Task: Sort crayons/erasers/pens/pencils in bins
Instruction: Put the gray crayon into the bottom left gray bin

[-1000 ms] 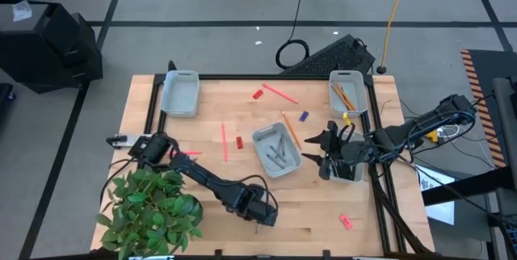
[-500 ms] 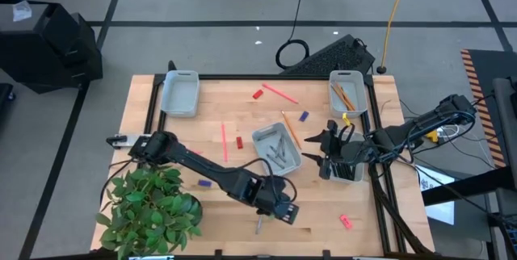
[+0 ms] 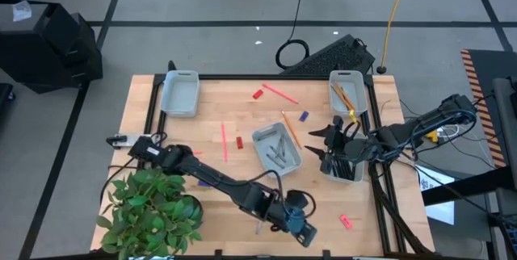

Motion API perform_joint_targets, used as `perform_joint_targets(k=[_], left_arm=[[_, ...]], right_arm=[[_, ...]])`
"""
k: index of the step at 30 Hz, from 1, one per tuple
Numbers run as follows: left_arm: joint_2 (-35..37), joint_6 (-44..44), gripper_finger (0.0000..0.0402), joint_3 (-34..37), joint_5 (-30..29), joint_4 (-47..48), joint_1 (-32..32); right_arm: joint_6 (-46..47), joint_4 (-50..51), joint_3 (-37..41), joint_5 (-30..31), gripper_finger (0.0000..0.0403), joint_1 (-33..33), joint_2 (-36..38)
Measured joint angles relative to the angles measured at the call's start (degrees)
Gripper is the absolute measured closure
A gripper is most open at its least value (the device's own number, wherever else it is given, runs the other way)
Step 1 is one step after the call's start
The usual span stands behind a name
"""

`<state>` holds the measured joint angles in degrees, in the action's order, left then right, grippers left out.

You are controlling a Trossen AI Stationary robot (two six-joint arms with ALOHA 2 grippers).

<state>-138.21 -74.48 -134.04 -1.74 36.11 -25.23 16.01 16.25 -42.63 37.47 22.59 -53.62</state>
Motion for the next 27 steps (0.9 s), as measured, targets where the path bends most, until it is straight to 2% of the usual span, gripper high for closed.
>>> perform_joint_targets(k=[6, 11, 16, 19, 23, 27], left_arm=[[0.2, -5.2, 0.0397, 0.0, -3.1, 21.2, 0.3], [0.1, -12.5, 0.0361, 0.0, -2.9, 31.3, -0.2], [-0.1, -17.3, 0.0288, 0.0, -2.8, 32.9, -0.7], [-0.1, -20.6, 0.0258, 1.8, -3.3, 32.6, -0.8], [-0.3, -22.6, 0.025, 4.4, -1.6, 32.5, -1.1], [-0.2, -23.1, 0.0261, 8.4, -0.7, 29.8, -1.7]], right_arm=[[-2.6, 0.6, 0.0, -0.2, 0.019, 0.0, 1.5], [-4.6, 2.4, 0.0, -2.0, 0.019, 0.0, 2.4], [-5.2, 3.5, 0.0, -3.3, 0.019, 0.0, 2.4], [-7.1, 3.9, 0.0, -3.3, 0.019, 0.0, 2.4], [-8.9, 3.8, 0.0, -3.3, 0.019, 0.0, 2.4], [-9.9, 3.8, 0.0, -3.3, 0.019, 0.0, 2.4]])
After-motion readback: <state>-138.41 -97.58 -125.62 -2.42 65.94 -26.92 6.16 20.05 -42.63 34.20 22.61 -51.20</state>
